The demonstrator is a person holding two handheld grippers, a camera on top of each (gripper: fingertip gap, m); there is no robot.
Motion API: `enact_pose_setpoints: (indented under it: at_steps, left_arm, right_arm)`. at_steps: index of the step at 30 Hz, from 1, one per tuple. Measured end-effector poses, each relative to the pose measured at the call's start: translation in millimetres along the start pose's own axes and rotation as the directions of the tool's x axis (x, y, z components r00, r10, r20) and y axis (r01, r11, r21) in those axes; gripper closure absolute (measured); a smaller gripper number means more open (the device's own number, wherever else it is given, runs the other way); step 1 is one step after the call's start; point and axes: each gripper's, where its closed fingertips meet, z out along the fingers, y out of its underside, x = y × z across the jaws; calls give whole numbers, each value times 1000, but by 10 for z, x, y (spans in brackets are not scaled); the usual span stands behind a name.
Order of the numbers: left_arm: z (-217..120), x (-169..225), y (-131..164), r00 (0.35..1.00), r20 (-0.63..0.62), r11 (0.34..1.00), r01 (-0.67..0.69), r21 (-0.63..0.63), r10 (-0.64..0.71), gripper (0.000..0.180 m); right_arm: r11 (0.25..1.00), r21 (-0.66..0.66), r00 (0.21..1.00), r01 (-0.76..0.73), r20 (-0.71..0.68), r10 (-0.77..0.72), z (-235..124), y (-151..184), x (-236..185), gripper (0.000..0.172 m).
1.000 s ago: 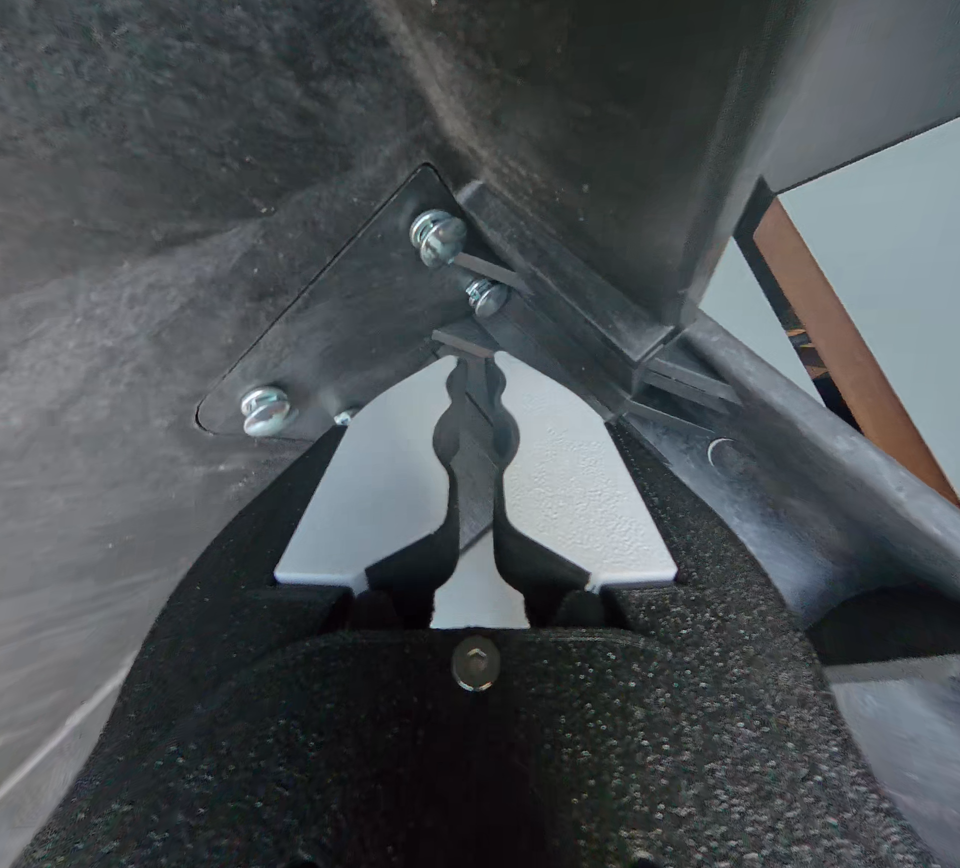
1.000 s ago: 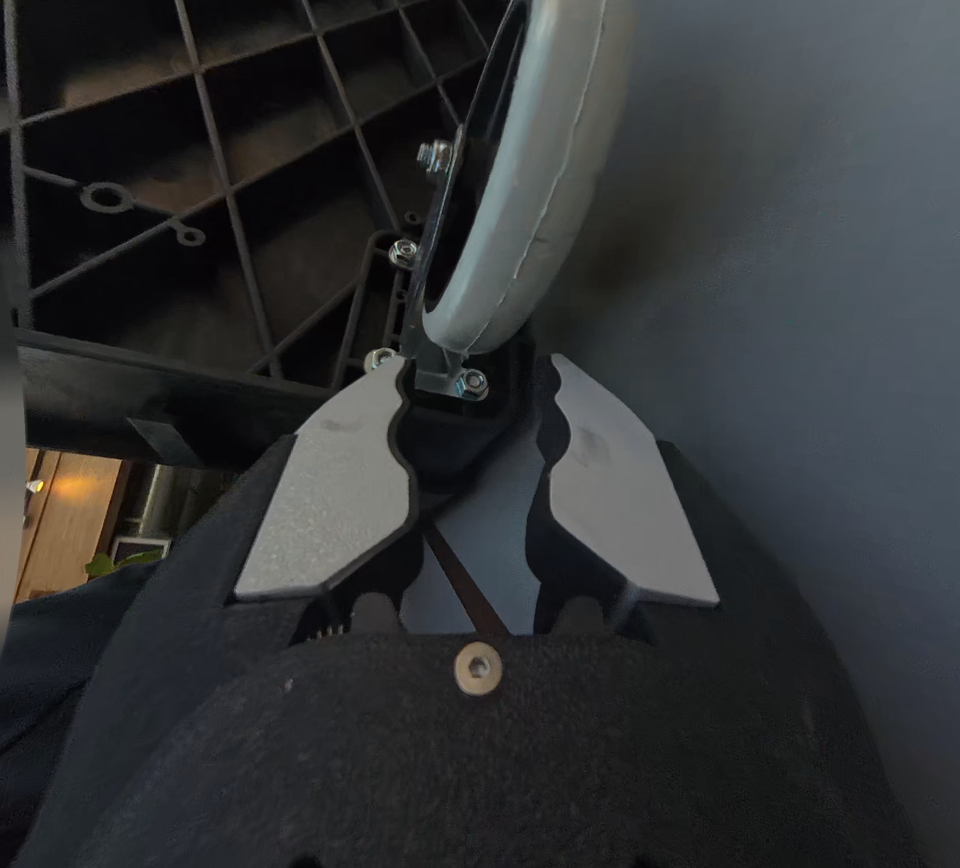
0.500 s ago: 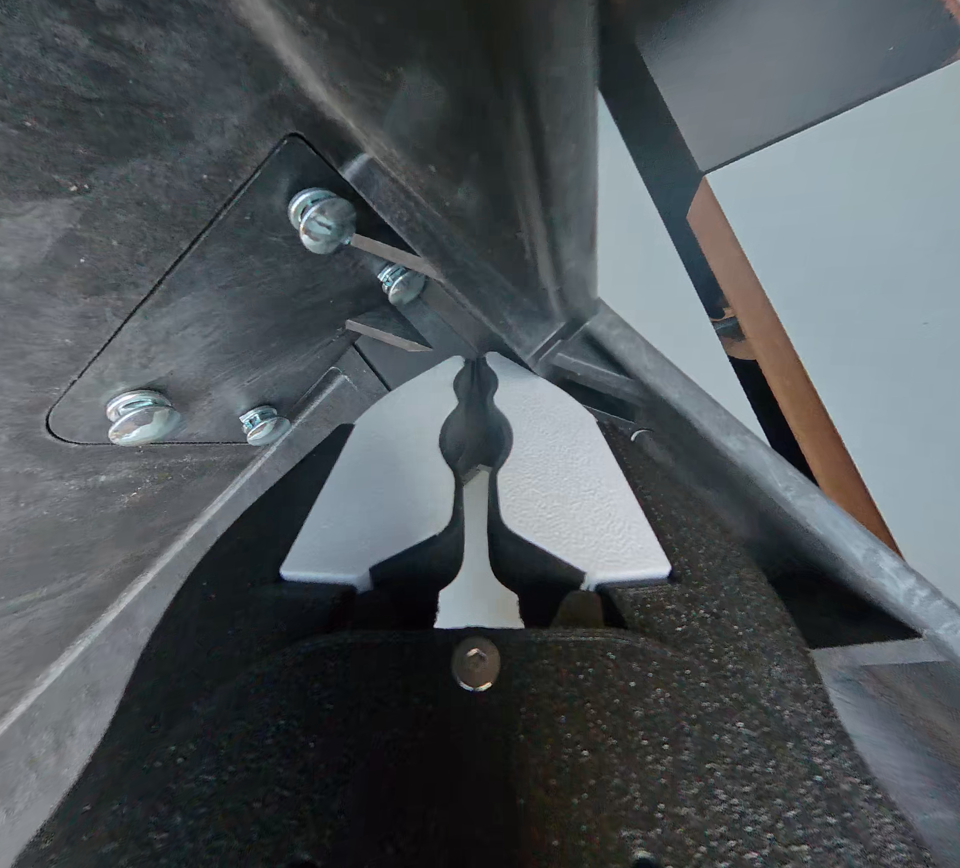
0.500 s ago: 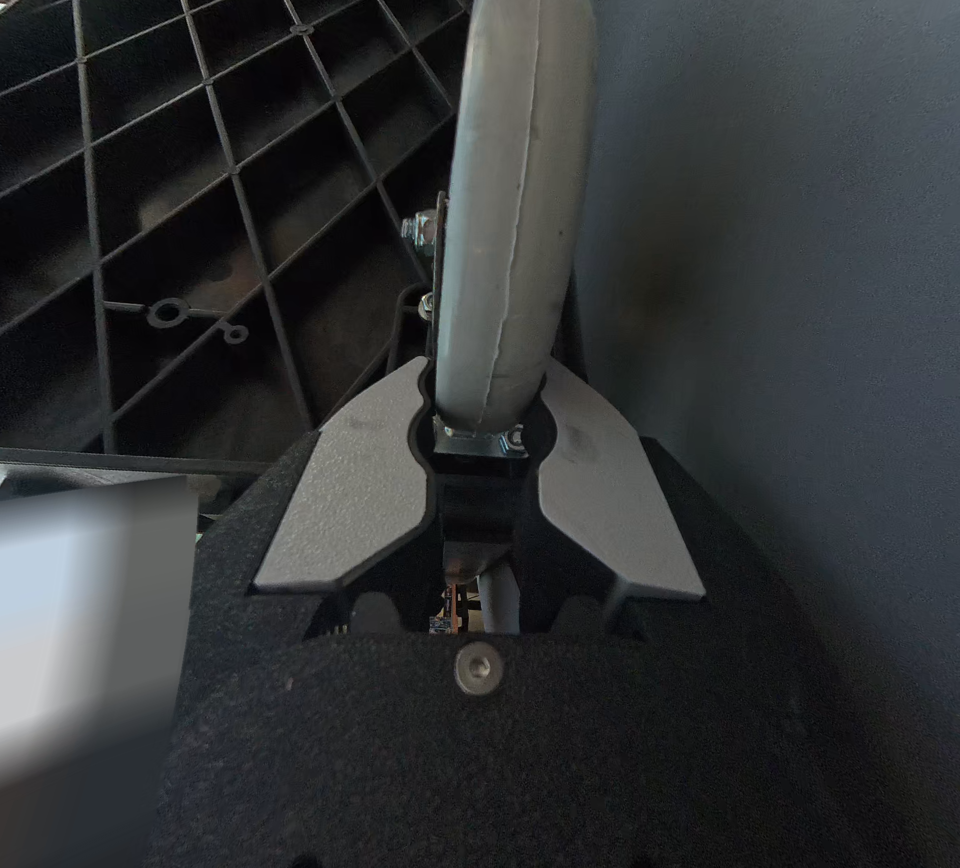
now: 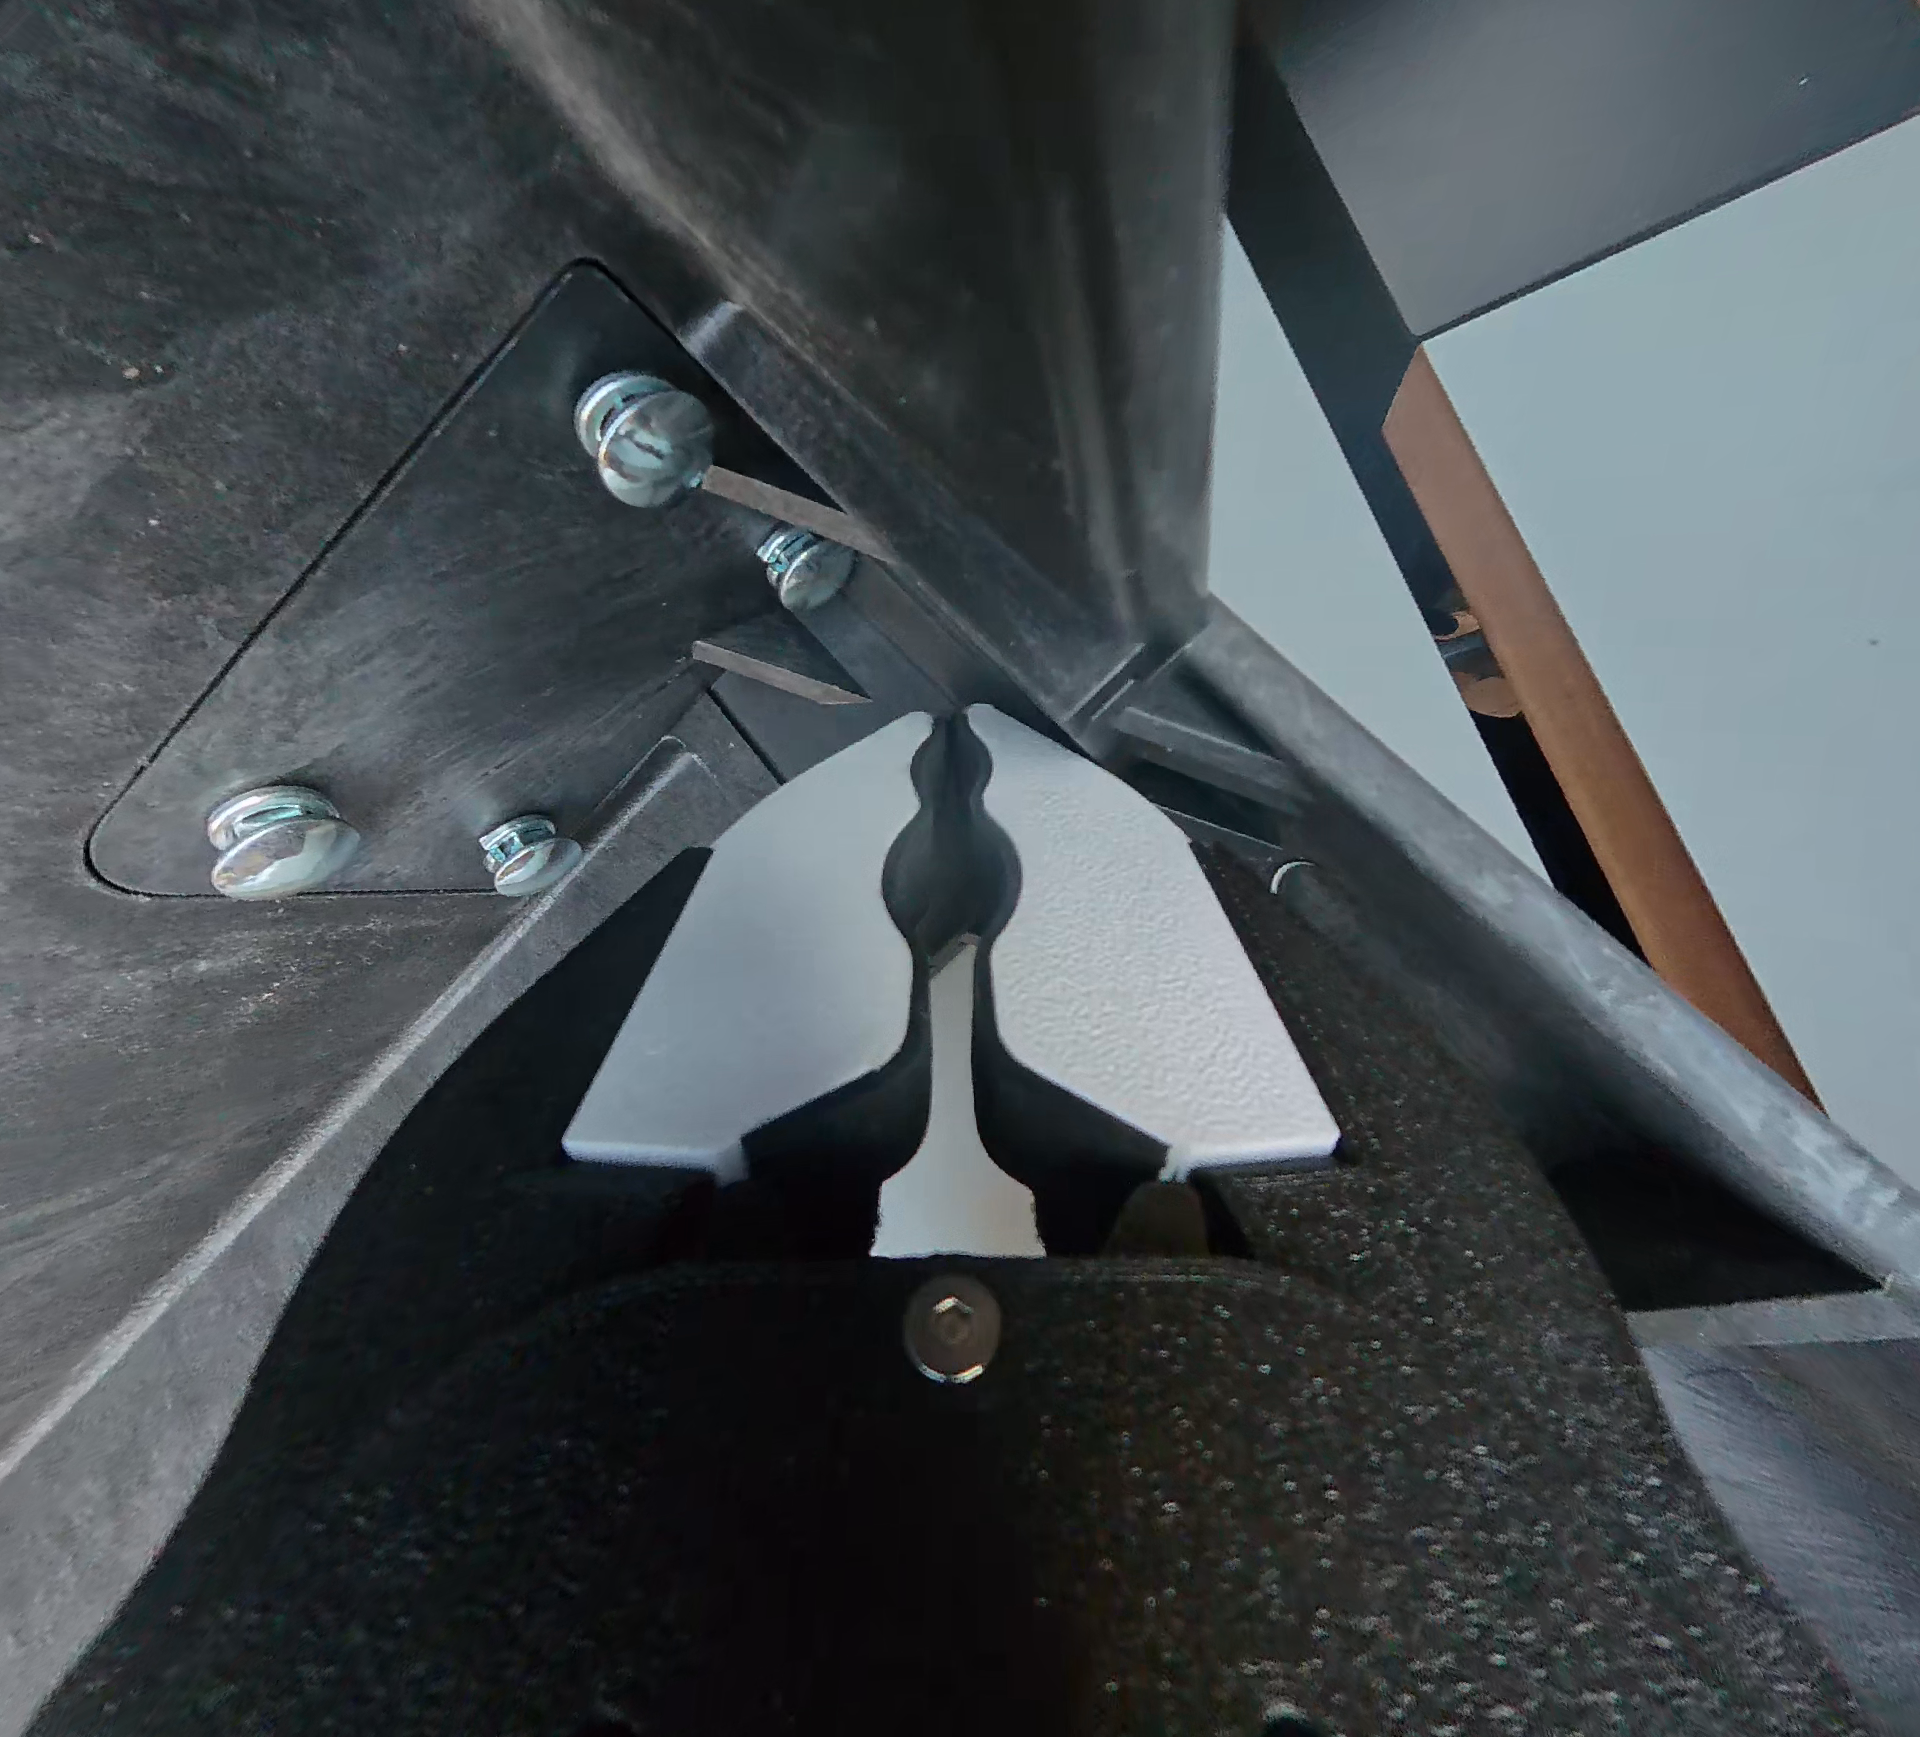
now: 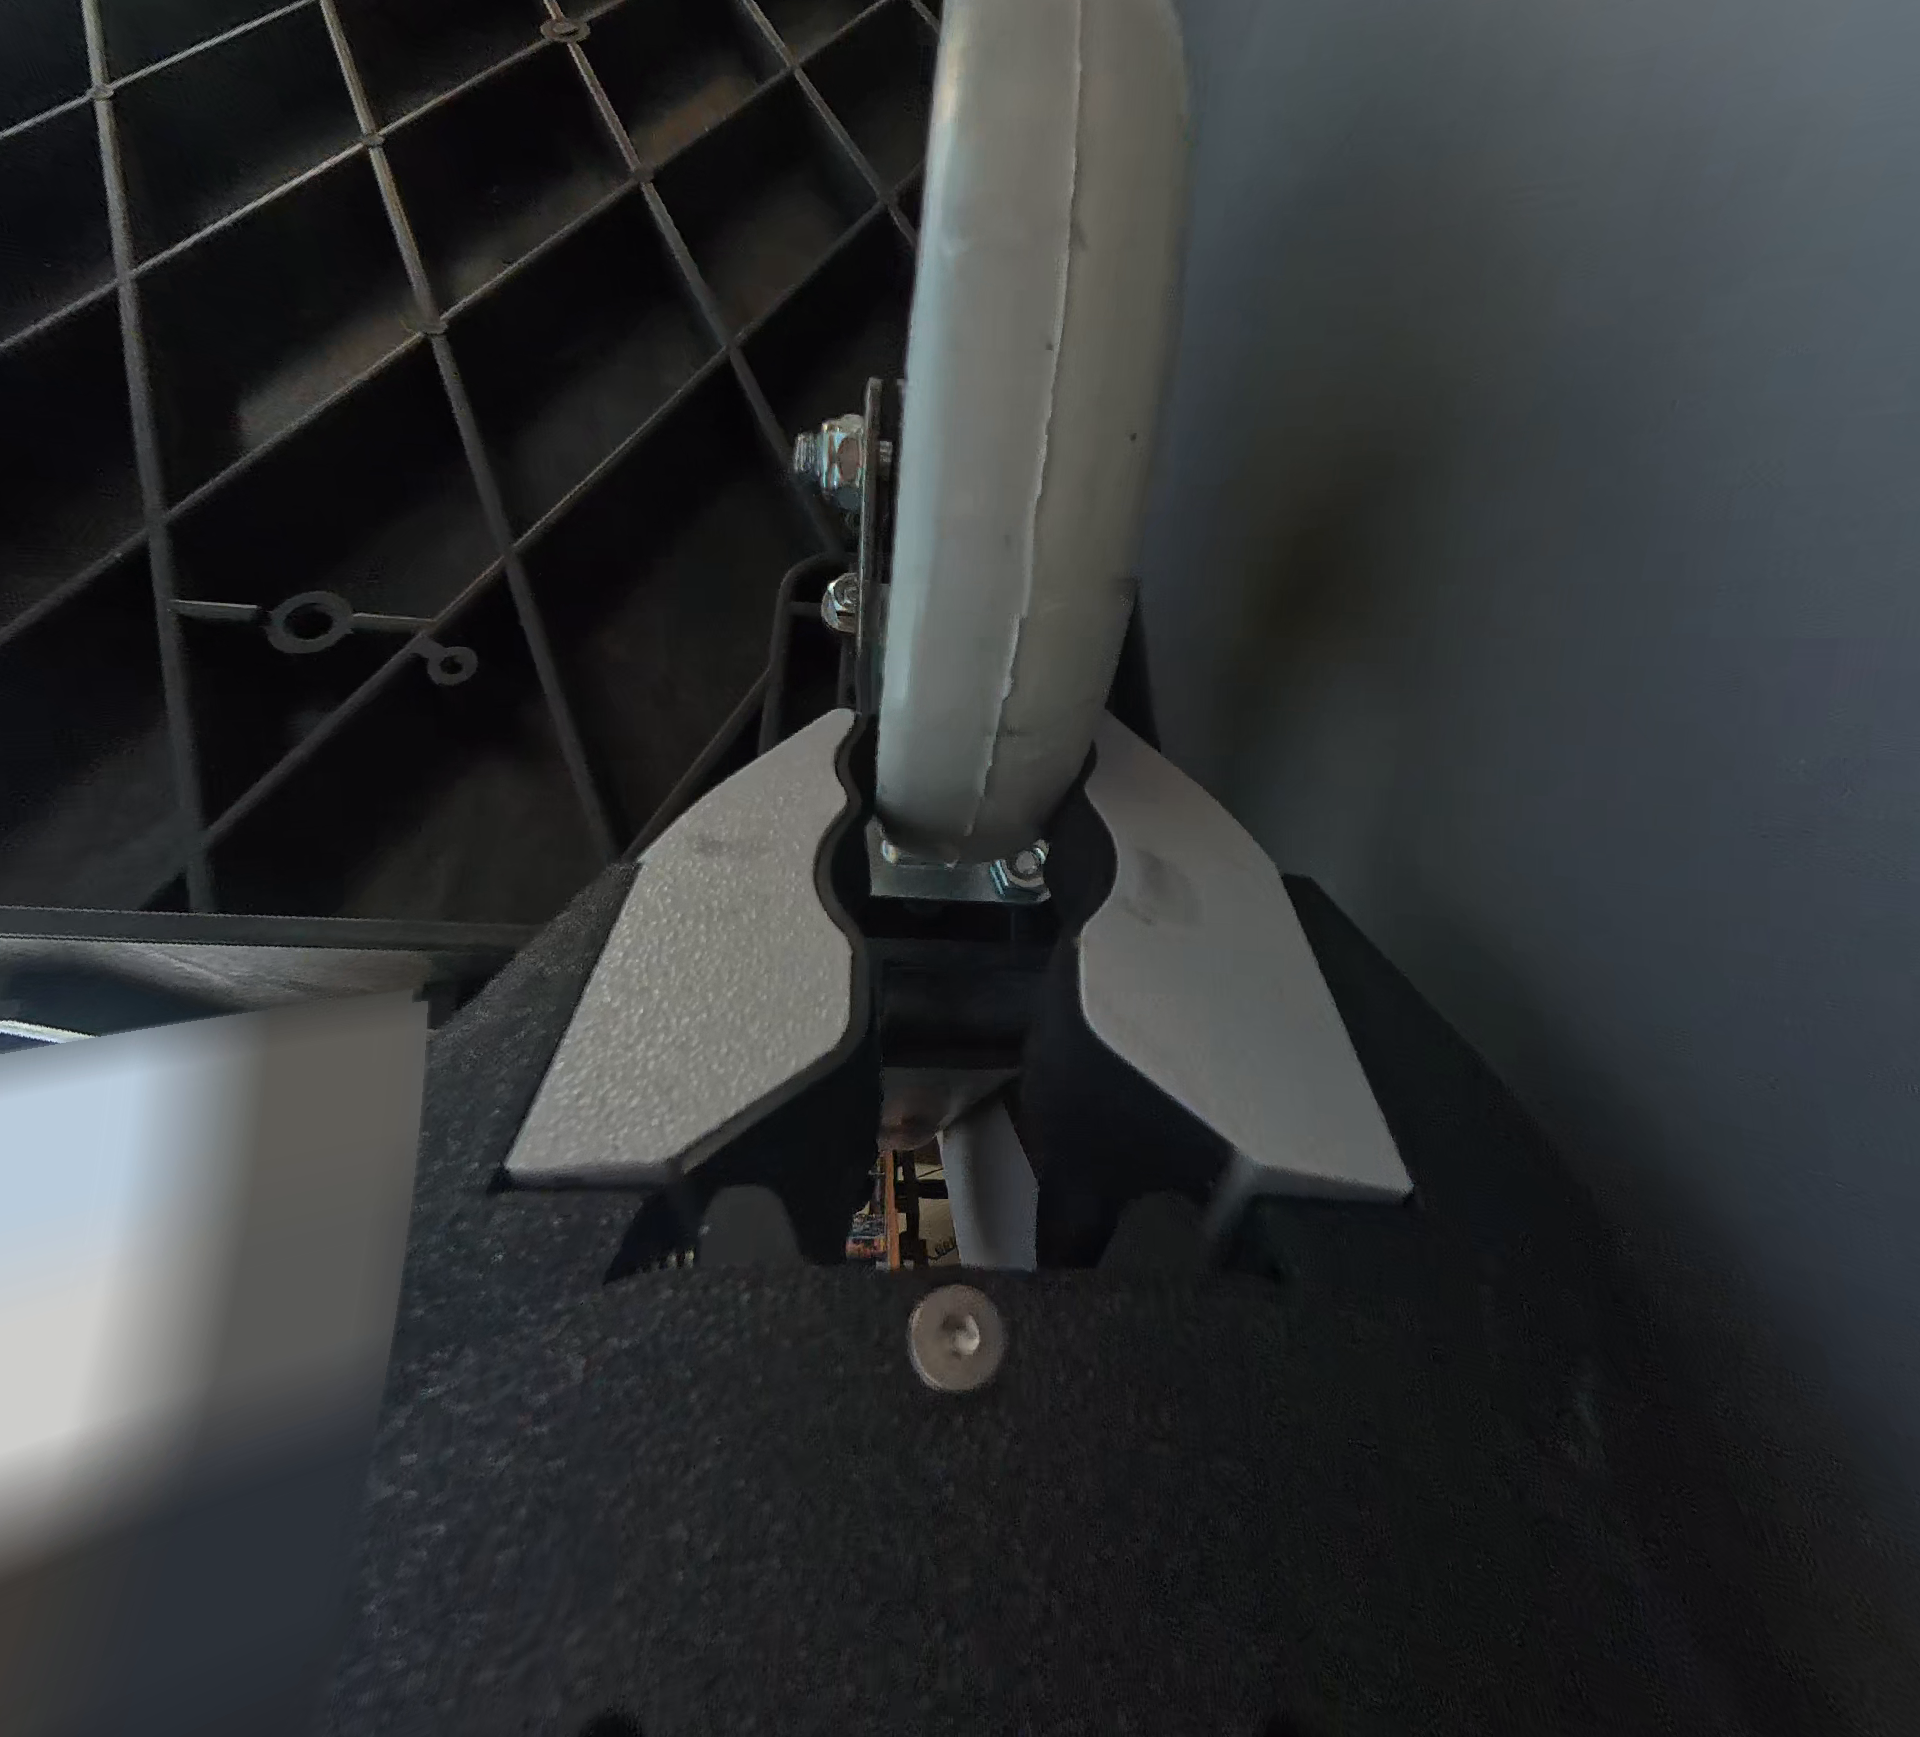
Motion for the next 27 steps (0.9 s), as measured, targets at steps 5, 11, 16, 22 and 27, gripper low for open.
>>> enact_pose_setpoints:
  at_steps: [5,11,16,22,27]
  left_arm:
    - [-16,-6,16,1000,1,1000,-7,-19,7,180]
    - [-204,-186,167,995,94,991,25,-132,-12,176]
    - [-665,-145,157,966,251,975,111,-191,-61,174]
    - [-1362,350,-187,906,419,980,133,-147,-61,173]
    - [-1652,997,-565,876,469,993,113,18,-108,173]
  right_arm:
    - [999,-12,999,30,15,-30,-18,-44,8,141]
    - [997,9,997,74,13,-74,-4,-38,14,139]
    - [994,-16,994,106,34,-106,4,-3,18,138]
    - [972,216,995,96,-10,-97,-356,-291,52,144]
    - [958,-39,957,284,-50,-286,-350,767,-193,134]
